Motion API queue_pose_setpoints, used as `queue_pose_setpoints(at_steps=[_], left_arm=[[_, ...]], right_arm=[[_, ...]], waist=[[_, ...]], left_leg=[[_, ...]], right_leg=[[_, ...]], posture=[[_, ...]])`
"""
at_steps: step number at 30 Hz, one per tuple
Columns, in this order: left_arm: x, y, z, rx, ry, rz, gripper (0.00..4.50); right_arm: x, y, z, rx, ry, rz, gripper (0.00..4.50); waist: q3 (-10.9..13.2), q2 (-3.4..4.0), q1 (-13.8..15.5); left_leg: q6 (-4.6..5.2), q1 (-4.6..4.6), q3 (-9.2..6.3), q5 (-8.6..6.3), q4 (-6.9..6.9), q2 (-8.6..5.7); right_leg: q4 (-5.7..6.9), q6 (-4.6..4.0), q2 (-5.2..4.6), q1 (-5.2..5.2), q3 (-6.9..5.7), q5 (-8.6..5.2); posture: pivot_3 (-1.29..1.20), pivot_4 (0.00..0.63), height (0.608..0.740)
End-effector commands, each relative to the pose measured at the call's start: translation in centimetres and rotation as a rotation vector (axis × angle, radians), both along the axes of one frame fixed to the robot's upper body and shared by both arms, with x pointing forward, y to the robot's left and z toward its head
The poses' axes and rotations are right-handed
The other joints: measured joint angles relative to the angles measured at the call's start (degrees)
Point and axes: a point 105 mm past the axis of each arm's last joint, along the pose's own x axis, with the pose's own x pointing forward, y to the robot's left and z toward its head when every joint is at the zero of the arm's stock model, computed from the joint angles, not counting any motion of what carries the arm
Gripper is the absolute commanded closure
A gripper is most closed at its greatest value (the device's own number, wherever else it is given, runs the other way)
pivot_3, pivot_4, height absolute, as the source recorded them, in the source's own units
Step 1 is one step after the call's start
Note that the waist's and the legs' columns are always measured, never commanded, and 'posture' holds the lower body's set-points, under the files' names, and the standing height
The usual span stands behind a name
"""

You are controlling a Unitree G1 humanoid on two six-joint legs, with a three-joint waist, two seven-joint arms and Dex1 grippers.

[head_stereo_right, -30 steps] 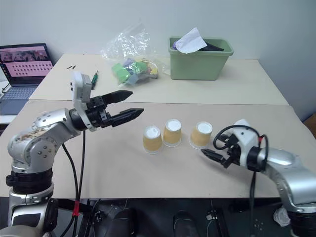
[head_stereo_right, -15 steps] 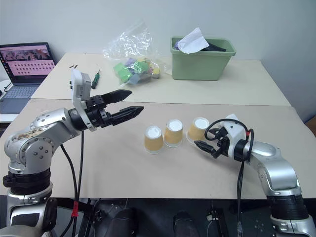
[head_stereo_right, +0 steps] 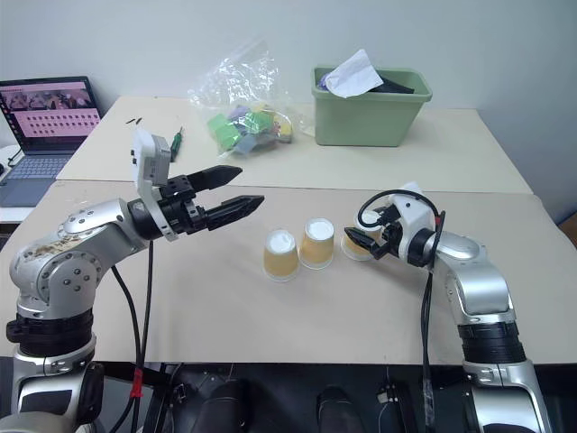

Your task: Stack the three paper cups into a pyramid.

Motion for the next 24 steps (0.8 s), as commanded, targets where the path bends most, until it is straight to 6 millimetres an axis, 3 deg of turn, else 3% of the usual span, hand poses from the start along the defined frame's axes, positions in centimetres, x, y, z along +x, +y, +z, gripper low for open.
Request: queue_pose_setpoints(at_steps=[1,4,11,15,17,24], left_arm=[[-0.8,-0.3,0.8,0.009,-0.052,-0.016,0.01],[-0.8,-0.2,0.8,0.011,-0.054,-0.016,0.01],[-0.8,1.0,-1.2,0.079,-0.046,0.032,0.0],[-1.1,1.9,-2.0,0.089,-0.03,0.074,0.0],[-1.4,2.2,-2.5,0.095,-0.02,0.089,0.0],[-2.4,2.2,-3.8,0.106,0.006,0.114,0.0]], right_arm=[[0.4,0.1,1.5,-0.001,-0.054,-0.005,0.0],[0.4,0.1,1.5,0.003,-0.055,-0.008,0.0],[0.6,0.5,2.0,0.011,-0.068,0.012,1.77],[0.8,0.3,3.2,0.007,-0.096,0.017,1.77],[1.0,0.2,4.4,-0.005,-0.127,0.023,1.77],[1.4,0.7,11.8,-0.047,-0.272,0.13,1.77]], waist=[[0.0,0.0,-0.04],[0.0,0.0,-0.04],[0.0,0.01,-0.2],[0.01,0.01,-0.15],[0.02,0.03,-0.14],[0.15,0.22,-0.14]], left_leg=[[0.0,0.0,0.0,0.0,0.0,0.0],[0.0,0.0,0.0,0.0,0.0,0.0],[0.0,0.0,0.0,0.0,-0.03,0.0],[0.0,0.0,0.02,0.0,-0.04,0.0],[0.0,-0.01,0.02,0.0,-0.04,0.0],[0.0,-0.04,0.07,0.0,-0.04,0.0]], right_leg=[[0.0,0.0,0.0,0.0,0.0,0.0],[0.0,0.0,0.0,-0.01,0.0,0.0],[0.0,-0.01,0.0,-0.04,0.01,0.0],[0.0,-0.01,0.0,-0.05,0.02,0.0],[0.0,-0.01,0.0,-0.07,0.02,0.0],[0.0,-0.02,-0.01,-0.13,0.08,0.01]], posture=[[0.0,0.15,0.692],[0.0,0.15,0.692],[0.0,0.15,0.692],[0.0,0.15,0.692],[0.0,0.15,0.692],[0.0,0.15,0.692]])
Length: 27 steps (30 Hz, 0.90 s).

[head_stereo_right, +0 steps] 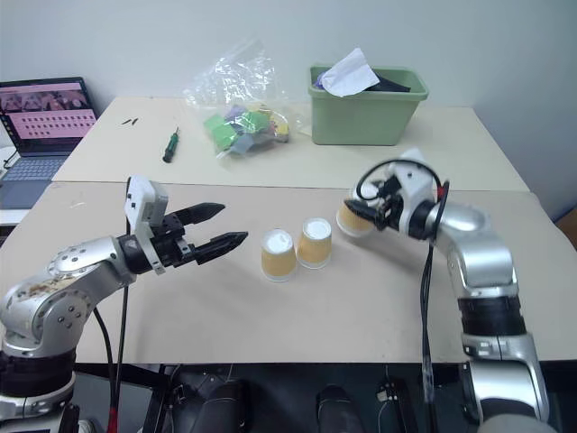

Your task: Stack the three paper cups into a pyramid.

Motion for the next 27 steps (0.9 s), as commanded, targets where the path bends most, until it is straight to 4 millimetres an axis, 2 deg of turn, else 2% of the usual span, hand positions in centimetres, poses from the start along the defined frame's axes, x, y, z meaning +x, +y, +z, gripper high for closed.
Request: queue_pose_setpoints(at_steps=[1,4,7,10,12,17,27], left_arm=[[-0.7,-0.4,1.0,0.006,-0.065,-0.005,0.0],[-0.7,-0.3,0.9,0.001,-0.065,0.005,0.0],[-0.7,-0.2,0.9,0.001,-0.065,0.014,0.0],[-0.7,-0.2,0.7,0.002,-0.062,0.02,0.0],[-0.7,-0.2,0.6,0.001,-0.061,0.02,0.0],[-0.9,-0.3,0.5,0.002,-0.059,0.016,0.0],[-1.5,-0.7,0.6,0.012,-0.067,-0.032,0.0]], right_arm=[[-0.4,0.2,4.8,-0.012,-0.107,0.081,1.77],[-0.5,1.3,6.6,-0.036,-0.115,0.162,1.77],[-1.0,3.0,7.4,-0.036,-0.089,0.254,1.77],[-4.5,7.3,5.6,-0.105,-0.008,0.494,1.77],[-5.7,8.4,4.7,-0.131,0.025,0.551,1.77],[-6.7,9.3,4.1,-0.117,0.063,0.585,1.77],[-6.1,9.0,2.7,-0.12,0.091,0.555,1.77]], waist=[[0.0,0.0,0.03],[0.0,0.0,0.09],[0.02,0.03,0.07],[0.02,0.03,0.08],[0.03,0.04,-0.02],[0.03,0.04,0.19],[0.03,0.04,0.05]], left_leg=[[0.0,0.01,0.0,0.0,-0.02,0.01],[0.0,0.01,0.0,0.0,-0.05,0.01],[0.0,0.0,0.01,0.0,-0.07,0.0],[0.0,0.0,0.0,0.0,-0.12,0.01],[0.0,0.0,0.0,-0.01,-0.16,0.02],[0.0,-0.01,0.0,0.0,-0.05,0.02],[0.0,-0.01,0.0,0.0,-0.1,0.02]], right_leg=[[0.0,-0.02,0.01,0.0,-0.04,-0.01],[-0.01,-0.05,0.0,0.0,-0.04,-0.03],[-0.02,-0.05,0.0,-0.03,-0.03,-0.03],[-0.02,-0.06,0.0,-0.04,-0.04,-0.04],[-0.01,-0.07,0.01,-0.08,-0.04,-0.05],[0.02,-0.08,0.0,-0.04,-0.06,-0.04],[0.02,-0.09,0.0,-0.07,-0.06,-0.05]], posture=[[0.0,0.15,0.692],[0.0,0.15,0.692],[0.0,0.15,0.692],[0.0,0.15,0.692],[0.0,0.15,0.692],[0.0,0.15,0.692],[0.0,0.15,0.692]])
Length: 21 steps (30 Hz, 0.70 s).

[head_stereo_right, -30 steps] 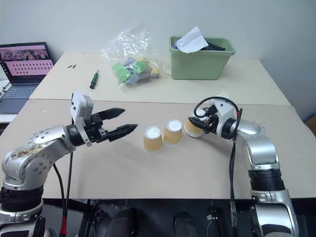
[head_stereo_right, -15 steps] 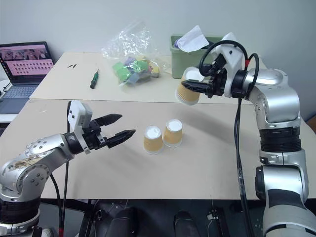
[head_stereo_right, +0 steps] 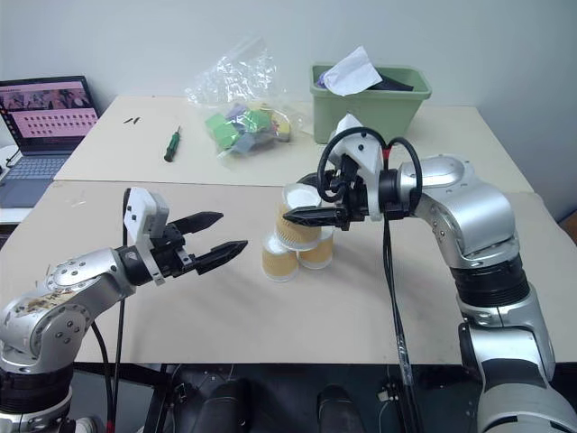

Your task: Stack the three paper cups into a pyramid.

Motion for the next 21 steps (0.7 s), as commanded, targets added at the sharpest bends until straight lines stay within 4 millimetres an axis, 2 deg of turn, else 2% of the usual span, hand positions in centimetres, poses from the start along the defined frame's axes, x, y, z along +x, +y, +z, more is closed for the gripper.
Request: queue_pose_setpoints(at_steps=[1,12,14,15,17,21], left_arm=[[-0.9,-0.7,1.1,0.008,-0.062,-0.048,0.0],[-0.9,-0.8,1.3,0.015,-0.069,-0.054,0.0],[-0.9,-0.8,1.4,0.017,-0.07,-0.051,0.0],[-0.8,-0.8,1.4,0.017,-0.07,-0.05,0.0],[-0.8,-0.7,1.4,0.018,-0.071,-0.046,0.0],[-0.7,-0.7,1.4,0.018,-0.071,-0.042,0.0]], right_arm=[[0.2,-0.4,0.7,0.012,-0.043,-0.02,1.77],[1.3,-0.4,0.0,0.008,-0.042,-0.048,1.77],[1.6,-0.3,-0.2,0.01,-0.043,-0.06,0.77],[1.7,-0.3,-0.2,0.011,-0.043,-0.064,0.64],[1.8,-0.3,-0.2,0.009,-0.058,-0.07,0.04],[1.7,-0.2,1.4,0.05,-0.095,-0.067,0.04]], waist=[[0.0,0.0,-0.11],[0.0,0.0,-0.13],[0.0,0.0,-0.1],[0.0,0.0,-0.1],[0.0,0.0,-0.08],[0.0,0.0,-0.06]], left_leg=[[0.0,0.0,0.0,0.0,0.0,0.0],[0.0,0.0,0.0,0.0,0.0,0.0],[0.0,0.0,0.0,0.0,0.01,0.0],[0.0,0.0,0.0,0.0,0.01,0.0],[0.0,0.0,0.0,0.0,0.01,0.0],[0.0,0.0,0.0,0.0,0.0,0.0]], right_leg=[[0.0,0.0,0.0,0.0,0.0,0.0],[0.0,0.0,0.0,0.0,0.0,0.0],[0.0,0.0,0.0,0.0,-0.01,0.0],[0.0,0.0,0.0,0.01,0.0,0.0],[0.0,0.0,0.0,0.01,0.0,0.0],[0.0,0.0,0.0,0.0,0.0,0.0]], posture=[[0.0,0.15,0.692],[0.0,0.15,0.692],[0.0,0.15,0.692],[0.0,0.15,0.692],[0.0,0.15,0.692],[0.0,0.15,0.692]])
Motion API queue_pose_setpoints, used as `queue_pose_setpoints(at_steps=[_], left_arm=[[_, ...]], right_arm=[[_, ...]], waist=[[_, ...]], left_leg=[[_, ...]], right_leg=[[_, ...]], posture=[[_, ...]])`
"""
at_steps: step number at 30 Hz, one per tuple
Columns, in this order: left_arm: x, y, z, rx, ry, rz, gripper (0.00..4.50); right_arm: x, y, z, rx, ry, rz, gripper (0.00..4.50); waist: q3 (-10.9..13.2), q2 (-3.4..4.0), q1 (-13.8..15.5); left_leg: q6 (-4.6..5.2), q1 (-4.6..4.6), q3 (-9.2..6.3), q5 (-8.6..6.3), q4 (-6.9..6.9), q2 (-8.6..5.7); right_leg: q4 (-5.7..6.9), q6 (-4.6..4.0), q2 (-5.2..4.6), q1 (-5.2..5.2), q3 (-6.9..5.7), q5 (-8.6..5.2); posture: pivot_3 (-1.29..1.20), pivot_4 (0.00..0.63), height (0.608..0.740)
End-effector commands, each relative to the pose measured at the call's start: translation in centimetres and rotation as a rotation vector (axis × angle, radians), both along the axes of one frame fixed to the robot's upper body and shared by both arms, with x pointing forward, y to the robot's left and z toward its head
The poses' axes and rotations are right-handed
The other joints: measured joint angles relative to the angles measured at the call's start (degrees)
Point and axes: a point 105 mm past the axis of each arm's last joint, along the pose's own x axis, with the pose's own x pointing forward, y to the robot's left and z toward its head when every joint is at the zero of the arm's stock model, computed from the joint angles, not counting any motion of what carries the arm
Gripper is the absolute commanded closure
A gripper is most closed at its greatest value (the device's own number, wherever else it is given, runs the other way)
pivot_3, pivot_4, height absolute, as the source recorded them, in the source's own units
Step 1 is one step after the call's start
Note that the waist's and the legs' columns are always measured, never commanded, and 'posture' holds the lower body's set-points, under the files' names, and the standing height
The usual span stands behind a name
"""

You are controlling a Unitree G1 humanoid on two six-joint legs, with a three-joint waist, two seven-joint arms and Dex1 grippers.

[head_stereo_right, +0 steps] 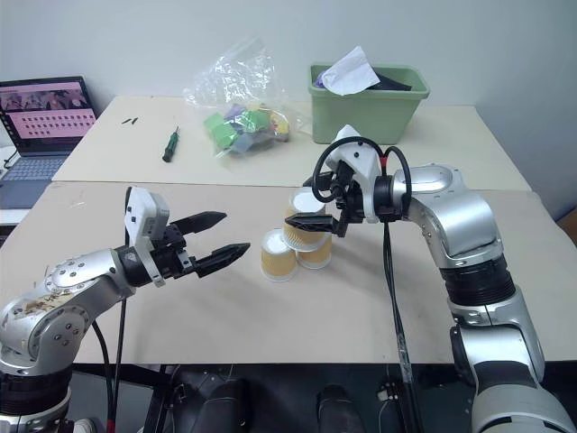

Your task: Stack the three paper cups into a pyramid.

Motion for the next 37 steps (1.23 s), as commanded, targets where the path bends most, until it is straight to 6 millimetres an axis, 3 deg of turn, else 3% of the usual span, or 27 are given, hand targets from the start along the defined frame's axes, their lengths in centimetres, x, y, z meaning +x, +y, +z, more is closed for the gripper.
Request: queue_pose_setpoints(at_steps=[1,2,4,7,11,13,14,16,18,21,23,25,32,37], left_arm=[[-0.3,-0.3,1.1,0.008,-0.057,-0.017,0.0],[-0.3,-0.3,1.2,0.007,-0.057,-0.016,0.0],[-0.3,-0.3,1.1,0.009,-0.059,-0.012,0.0],[-0.3,-0.2,1.0,0.009,-0.057,-0.007,0.0],[-0.4,0.2,0.7,0.001,-0.048,0.013,0.0],[-0.4,0.6,0.5,-0.005,-0.045,0.041,0.0],[-0.2,1.0,0.3,-0.01,-0.041,0.071,0.0],[0.4,2.2,-0.3,-0.021,-0.037,0.155,0.0],[1.4,3.8,-0.8,-0.039,-0.038,0.273,0.0],[2.5,6.1,-1.2,-0.072,-0.056,0.441,0.0],[3.3,8.2,-1.7,-0.091,-0.079,0.602,0.0],[3.7,10.1,-2.1,-0.129,-0.094,0.75,0.0],[3.5,15.8,-3.8,-0.151,-0.178,1.186,0.0],[3.6,17.3,-5.0,-0.151,-0.192,1.294,0.0]], right_arm=[[-0.5,0.2,3.1,0.052,-0.102,0.025,0.04],[-0.8,0.2,3.9,0.075,-0.115,0.041,0.04],[-2.7,-0.1,7.8,0.213,-0.148,0.125,0.04],[-4.6,-0.7,10.9,0.337,-0.156,0.208,0.04],[-8.0,-3.2,16.7,0.54,-0.211,0.304,0.04],[-7.3,-4.5,18.1,0.613,-0.227,0.226,0.04],[-5.3,-5.3,17.9,0.613,-0.235,0.093,0.04],[0.1,-7.6,15.7,0.525,-0.255,-0.267,0.04],[4.8,-11.1,11.5,0.337,-0.291,-0.612,0.04],[7.9,-16.0,6.0,0.062,-0.36,-0.923,0.04],[8.4,-18.4,2.7,-0.022,-0.35,-1.045,0.04],[8.2,-19.0,0.2,-0.01,-0.329,-1.097,0.04],[6.8,-19.0,-3.4,0.261,-0.261,-1.165,0.04],[5.8,-19.3,-5.0,0.362,-0.196,-1.197,0.04]], waist=[[0.0,0.0,0.0],[0.0,0.0,-0.01],[0.02,0.0,-0.01],[0.1,0.06,0.01],[0.1,0.07,0.04],[0.1,0.07,0.07],[0.09,0.06,0.03],[0.05,0.01,-0.07],[-0.06,-0.15,-0.31],[-0.1,-0.23,-0.23],[-0.02,-0.11,0.15],[0.02,-0.05,0.16],[0.02,-0.04,-0.16],[0.02,-0.04,0.14]], left_leg=[[0.0,0.0,0.0,0.0,0.0,0.0],[0.0,0.0,0.0,0.0,0.0,0.0],[0.0,0.0,0.0,0.0,0.0,0.0],[0.0,-0.01,0.0,0.0,-0.01,0.0],[0.0,-0.01,-0.01,0.0,-0.05,0.01],[0.0,-0.01,-0.01,0.0,-0.02,0.01],[0.0,0.0,-0.01,0.0,-0.03,0.01],[0.0,0.03,-0.01,0.0,-0.01,0.01],[0.0,0.12,0.0,0.0,0.04,0.01],[0.0,0.13,0.01,0.01,0.12,0.0],[0.02,-0.03,0.07,0.02,0.09,-0.05],[0.03,-0.14,0.07,0.02,0.0,-0.08],[0.07,-0.13,0.05,-0.01,-0.07,-0.07],[0.03,-0.02,0.04,0.04,0.15,-0.08]], right_leg=[[0.0,0.0,0.0,0.0,0.0,0.0],[0.0,0.0,0.0,0.0,0.0,0.0],[0.0,0.0,0.0,0.0,0.0,0.0],[0.0,0.0,0.0,0.0,0.0,0.0],[0.0,-0.02,0.0,0.02,-0.03,-0.01],[0.0,-0.02,-0.01,0.02,-0.03,-0.01],[0.0,-0.02,-0.01,0.02,-0.03,-0.01],[0.0,-0.03,-0.01,0.05,-0.03,-0.01],[-0.03,-0.04,-0.01,0.07,0.01,-0.01],[-0.05,-0.06,-0.01,0.07,0.05,0.02],[-0.05,0.0,-0.05,-0.05,0.12,0.08],[-0.06,0.02,-0.06,-0.15,0.13,0.06],[-0.07,0.02,-0.05,-0.1,0.08,0.08],[-0.04,0.15,-0.06,0.11,0.08,0.21]], posture=[[0.0,0.15,0.692],[0.0,0.15,0.692],[0.0,0.15,0.692],[0.0,0.15,0.692],[0.0,0.15,0.692],[0.0,0.15,0.692],[0.0,0.15,0.692],[0.0,0.15,0.692],[0.0,0.15,0.692],[0.0,0.15,0.692],[0.0,0.15,0.692],[0.0,0.15,0.692],[0.0,0.15,0.692],[0.0,0.15,0.692]])
